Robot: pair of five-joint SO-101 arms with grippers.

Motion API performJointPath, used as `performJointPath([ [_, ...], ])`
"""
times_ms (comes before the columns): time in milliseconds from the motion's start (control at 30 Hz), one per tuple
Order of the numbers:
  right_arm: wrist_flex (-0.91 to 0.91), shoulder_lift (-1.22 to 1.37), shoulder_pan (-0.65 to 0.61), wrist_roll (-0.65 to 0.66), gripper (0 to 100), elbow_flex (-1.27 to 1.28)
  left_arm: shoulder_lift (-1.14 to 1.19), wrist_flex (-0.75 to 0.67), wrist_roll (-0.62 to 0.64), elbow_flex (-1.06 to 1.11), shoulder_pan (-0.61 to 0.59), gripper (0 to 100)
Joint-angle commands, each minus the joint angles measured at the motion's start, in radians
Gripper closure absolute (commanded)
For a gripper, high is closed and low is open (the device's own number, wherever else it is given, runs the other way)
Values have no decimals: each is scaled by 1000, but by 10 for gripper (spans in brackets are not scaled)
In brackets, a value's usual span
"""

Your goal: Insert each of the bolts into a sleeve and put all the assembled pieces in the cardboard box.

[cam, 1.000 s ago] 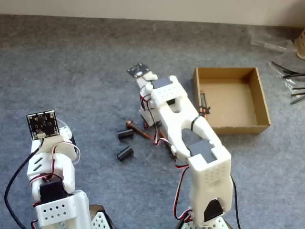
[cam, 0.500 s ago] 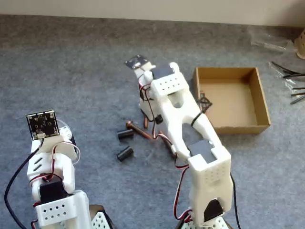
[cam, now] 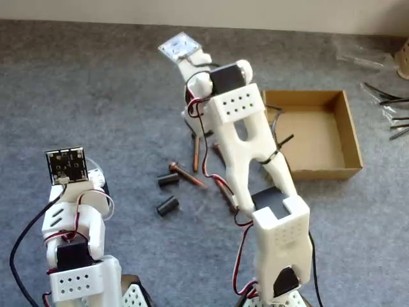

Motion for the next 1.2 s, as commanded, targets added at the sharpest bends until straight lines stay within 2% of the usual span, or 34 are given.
performJointPath([
  [0, 19, -139, -27, -25, 994, -44, -7, -20, -52, 7, 67, 994],
  [100, 18, -265, -33, -28, 994, 35, -7, -20, -117, 12, 104, 994],
  [700, -15, -829, -28, -32, 994, 509, -7, -20, -126, 13, 110, 993],
  [900, -191, -1023, -22, -28, 994, 880, -7, -17, -126, 12, 111, 993],
  [1033, -443, -1167, 59, -32, 994, 1188, -5, -15, -126, 1, 111, 993],
  [1167, -581, -1259, 130, -32, 994, 1408, 1, -15, -126, -8, 111, 993],
])
